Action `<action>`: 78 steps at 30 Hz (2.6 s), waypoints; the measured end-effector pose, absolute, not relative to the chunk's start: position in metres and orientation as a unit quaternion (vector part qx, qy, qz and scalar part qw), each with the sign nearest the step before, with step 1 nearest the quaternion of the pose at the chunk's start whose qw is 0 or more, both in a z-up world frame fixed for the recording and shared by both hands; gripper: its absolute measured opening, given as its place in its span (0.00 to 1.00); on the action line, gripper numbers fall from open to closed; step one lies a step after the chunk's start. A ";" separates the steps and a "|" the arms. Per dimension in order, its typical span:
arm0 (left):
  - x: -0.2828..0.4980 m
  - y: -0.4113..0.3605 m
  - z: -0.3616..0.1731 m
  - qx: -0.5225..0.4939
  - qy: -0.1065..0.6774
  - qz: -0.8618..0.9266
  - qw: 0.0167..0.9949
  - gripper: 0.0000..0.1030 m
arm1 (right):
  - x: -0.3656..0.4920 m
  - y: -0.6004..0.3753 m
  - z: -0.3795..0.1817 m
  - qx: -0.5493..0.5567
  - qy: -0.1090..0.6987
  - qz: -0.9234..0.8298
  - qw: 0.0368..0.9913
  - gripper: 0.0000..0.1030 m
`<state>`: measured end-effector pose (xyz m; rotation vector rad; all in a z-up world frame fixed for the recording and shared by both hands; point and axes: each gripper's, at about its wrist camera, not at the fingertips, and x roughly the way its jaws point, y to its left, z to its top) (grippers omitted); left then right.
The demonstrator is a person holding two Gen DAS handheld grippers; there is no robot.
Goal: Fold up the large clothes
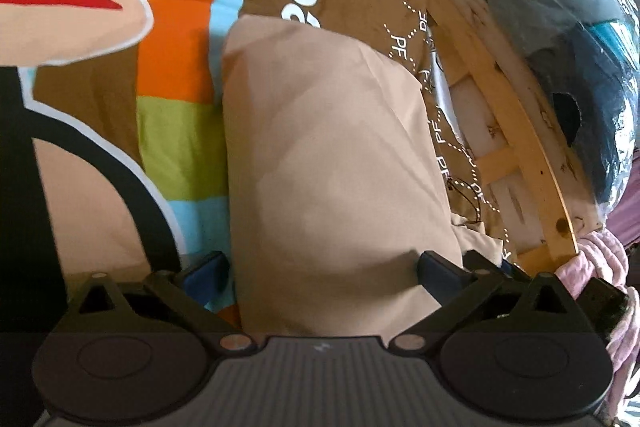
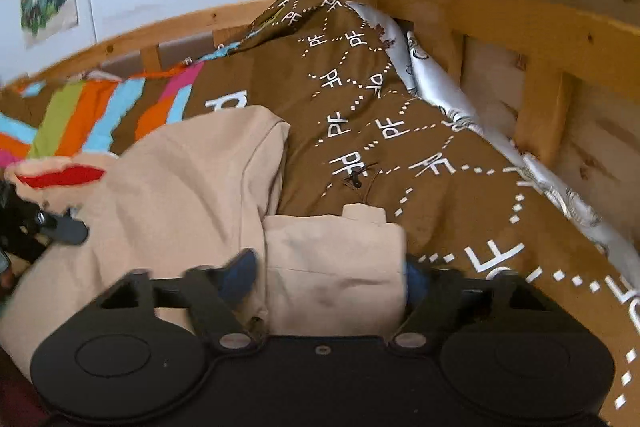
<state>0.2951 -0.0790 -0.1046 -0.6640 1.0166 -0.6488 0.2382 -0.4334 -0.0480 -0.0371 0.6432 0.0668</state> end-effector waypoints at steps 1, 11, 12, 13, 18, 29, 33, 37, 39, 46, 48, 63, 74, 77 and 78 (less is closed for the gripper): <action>0.296 -0.079 -0.104 -0.309 0.469 -0.300 0.771 0.95 | 0.237 -0.433 -0.048 -0.017 0.313 0.029 0.949 0.53; 0.281 -0.099 -0.065 -0.234 0.461 -0.267 0.813 0.61 | 0.223 -0.404 -0.037 -0.003 0.290 0.071 0.955 0.23; 0.278 -0.098 -0.060 -0.231 0.457 -0.265 0.817 0.57 | 0.222 -0.399 -0.031 0.003 0.280 0.080 0.957 0.22; 0.277 -0.098 -0.055 -0.228 0.451 -0.266 0.821 0.56 | 0.221 -0.395 -0.025 0.007 0.272 0.088 0.958 0.22; 0.271 -0.087 -0.025 -0.197 0.400 -0.268 0.854 0.51 | 0.227 -0.361 0.005 -0.006 0.226 0.125 0.966 0.21; 0.313 0.014 0.019 -0.137 0.354 -0.163 0.911 0.53 | 0.328 -0.264 0.007 0.015 0.210 0.223 0.952 0.21; 0.337 0.034 -0.019 -0.121 0.401 -0.127 0.899 0.56 | 0.361 -0.250 -0.034 0.010 0.268 0.200 0.942 0.24; 0.339 0.051 -0.053 -0.167 0.414 -0.094 0.890 0.61 | 0.373 -0.265 -0.052 0.032 0.292 0.159 0.943 0.33; 0.338 0.049 -0.053 -0.169 0.410 -0.092 0.892 0.63 | 0.371 -0.271 -0.053 0.032 0.292 0.156 0.943 0.35; 0.338 0.044 -0.049 -0.163 0.420 -0.065 0.891 0.74 | 0.351 -0.273 -0.047 0.005 0.268 0.147 0.952 0.63; 0.330 0.043 -0.043 -0.158 0.418 -0.055 0.893 0.81 | 0.345 -0.273 -0.042 0.001 0.260 0.147 0.954 0.69; 0.221 0.046 0.037 -0.144 0.346 -0.015 0.927 0.99 | 0.249 -0.258 0.036 0.007 0.148 0.184 0.972 0.99; 0.132 0.044 0.075 -0.149 0.279 0.005 0.948 0.99 | 0.166 -0.239 0.067 -0.036 0.105 0.220 0.969 0.99; 0.110 0.040 0.073 -0.139 0.271 0.011 0.952 0.99 | 0.150 -0.241 0.065 -0.029 0.126 0.210 0.969 0.99; 0.101 0.038 0.072 -0.139 0.269 0.013 0.953 0.99 | 0.145 -0.241 0.063 -0.026 0.133 0.203 0.970 0.99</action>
